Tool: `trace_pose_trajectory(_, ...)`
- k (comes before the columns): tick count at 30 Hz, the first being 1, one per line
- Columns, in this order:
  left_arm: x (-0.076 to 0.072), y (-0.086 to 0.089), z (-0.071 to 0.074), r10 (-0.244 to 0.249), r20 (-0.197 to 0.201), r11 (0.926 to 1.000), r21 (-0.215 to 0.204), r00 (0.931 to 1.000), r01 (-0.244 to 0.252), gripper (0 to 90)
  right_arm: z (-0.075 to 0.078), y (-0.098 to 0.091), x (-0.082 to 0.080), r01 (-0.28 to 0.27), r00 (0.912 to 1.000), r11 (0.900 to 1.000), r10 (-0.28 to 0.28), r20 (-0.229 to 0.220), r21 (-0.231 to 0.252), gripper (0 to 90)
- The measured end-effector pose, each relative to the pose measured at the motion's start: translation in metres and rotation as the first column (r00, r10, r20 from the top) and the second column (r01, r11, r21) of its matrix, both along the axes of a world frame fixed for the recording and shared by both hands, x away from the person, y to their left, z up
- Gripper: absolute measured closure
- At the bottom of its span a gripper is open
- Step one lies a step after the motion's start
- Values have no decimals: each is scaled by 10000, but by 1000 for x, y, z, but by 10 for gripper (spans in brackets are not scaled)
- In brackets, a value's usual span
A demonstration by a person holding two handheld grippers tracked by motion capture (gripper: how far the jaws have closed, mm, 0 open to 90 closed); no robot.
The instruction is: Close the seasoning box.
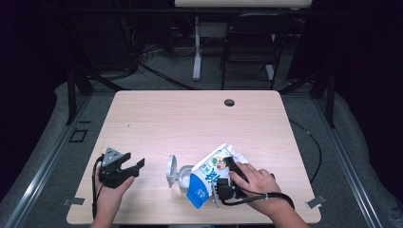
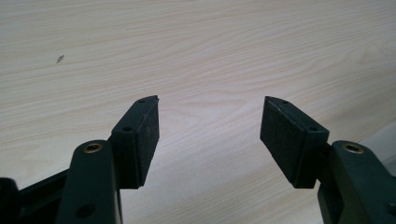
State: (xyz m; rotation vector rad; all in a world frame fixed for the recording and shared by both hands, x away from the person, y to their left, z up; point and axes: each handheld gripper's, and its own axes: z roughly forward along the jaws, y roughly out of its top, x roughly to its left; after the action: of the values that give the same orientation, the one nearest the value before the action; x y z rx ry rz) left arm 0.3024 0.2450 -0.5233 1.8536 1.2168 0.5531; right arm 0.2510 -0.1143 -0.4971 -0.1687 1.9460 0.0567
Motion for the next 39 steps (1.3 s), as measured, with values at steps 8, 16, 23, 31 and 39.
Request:
trace_pose_trajectory(8, 0, 0, 0, 20, 15, 10000, -4, 10000, -20, 378, -1, 0, -1, 195, 9994, 9986, -182, -281, 482, 896)
trace_pose_trajectory(16, 0, -1, -1, -2, -40, 10000, 18, 10000, 2, 378, -1, -3, -1, 356, 9966, 9897, -249, -784, 1389, 898)
trace_pose_trajectory(23, 0, 0, -2, 34, -44, 10000, 22, 10000, -34, 378, -3, -5, -1, 482, 9927, 9775, -242, -1179, 2054, 899)
trace_pose_trajectory(31, 0, 0, -1, 59, -35, 10000, 18, 10000, -59, 379, -4, -8, -1, 730, 9843, 9492, -191, -1753, 3062, 900)
trace_pose_trajectory(39, 0, 1, -2, 91, -45, 10000, 27, 9999, -91, 378, -9, -12, -4, 1094, 9684, 8937, 28, -2492, 4352, 900)
